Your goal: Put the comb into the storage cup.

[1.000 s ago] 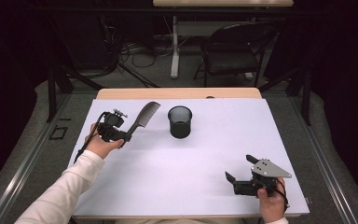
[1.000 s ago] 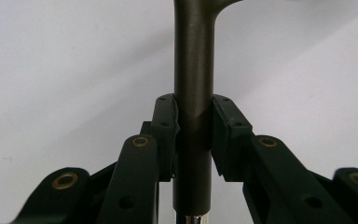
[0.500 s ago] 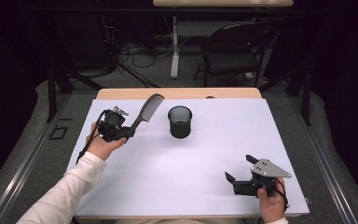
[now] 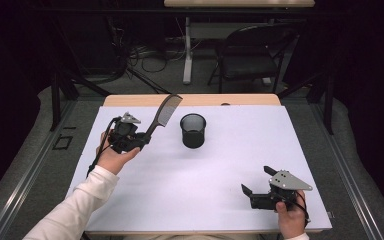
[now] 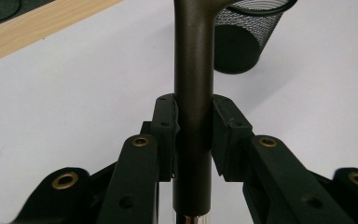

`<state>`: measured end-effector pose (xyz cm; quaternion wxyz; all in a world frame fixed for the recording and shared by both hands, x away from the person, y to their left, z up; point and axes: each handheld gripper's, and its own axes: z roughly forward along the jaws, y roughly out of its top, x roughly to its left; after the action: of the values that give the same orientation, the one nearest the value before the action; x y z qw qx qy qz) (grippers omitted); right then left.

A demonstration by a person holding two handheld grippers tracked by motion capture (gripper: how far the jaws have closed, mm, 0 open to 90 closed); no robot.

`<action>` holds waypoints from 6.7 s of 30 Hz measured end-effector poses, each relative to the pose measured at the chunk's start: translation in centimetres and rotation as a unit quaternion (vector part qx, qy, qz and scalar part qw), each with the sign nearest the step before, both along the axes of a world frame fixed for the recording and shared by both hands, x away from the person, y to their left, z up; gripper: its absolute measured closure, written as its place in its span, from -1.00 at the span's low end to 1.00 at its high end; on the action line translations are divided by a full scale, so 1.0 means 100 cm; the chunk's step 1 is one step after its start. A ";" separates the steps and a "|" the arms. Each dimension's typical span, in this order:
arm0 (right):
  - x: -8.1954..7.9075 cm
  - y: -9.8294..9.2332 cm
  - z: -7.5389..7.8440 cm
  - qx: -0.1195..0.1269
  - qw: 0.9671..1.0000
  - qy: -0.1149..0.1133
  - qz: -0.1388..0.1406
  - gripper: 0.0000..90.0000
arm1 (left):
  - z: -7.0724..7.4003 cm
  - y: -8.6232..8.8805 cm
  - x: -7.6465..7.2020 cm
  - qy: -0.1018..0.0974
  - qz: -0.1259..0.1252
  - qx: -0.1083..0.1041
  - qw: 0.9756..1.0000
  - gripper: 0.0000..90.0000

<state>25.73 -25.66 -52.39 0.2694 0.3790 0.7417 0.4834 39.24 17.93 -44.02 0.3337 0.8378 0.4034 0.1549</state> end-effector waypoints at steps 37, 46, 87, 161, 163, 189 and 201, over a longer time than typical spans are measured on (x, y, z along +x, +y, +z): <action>0.020 0.007 0.010 0.024 0.997 0.064 -0.021 -0.94 | 0.010 -0.029 -0.012 -0.071 -0.019 -0.076 0.994 0.61; 0.037 0.021 0.014 0.022 0.995 0.100 -0.015 -0.95 | 0.011 -0.028 -0.011 -0.078 -0.017 -0.081 0.994 0.61; 0.097 0.066 0.052 0.027 0.989 0.148 -0.006 -1.00 | 0.006 -0.052 -0.003 -0.096 -0.009 -0.104 0.990 0.61; 0.171 0.107 0.110 0.104 0.976 0.185 0.051 -0.29 | -0.006 -0.066 0.002 -0.104 -0.010 -0.104 0.989 0.62; 0.172 0.107 0.111 0.116 0.974 0.187 0.051 -0.27 | -0.006 -0.065 0.002 -0.105 -0.010 -0.104 0.989 0.62; 0.186 0.099 0.124 0.184 0.961 0.203 0.040 -0.09 | -0.017 -0.062 -0.005 -0.103 -0.016 -0.111 0.988 0.62; 0.188 0.101 0.129 0.185 0.962 0.197 0.041 0.02 | -0.021 -0.060 -0.010 -0.103 -0.019 -0.116 0.988 0.62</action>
<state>44.48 -15.54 -39.44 0.0231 0.4788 0.6924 0.5392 38.27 11.90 -46.16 0.4711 0.7808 0.3657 0.1862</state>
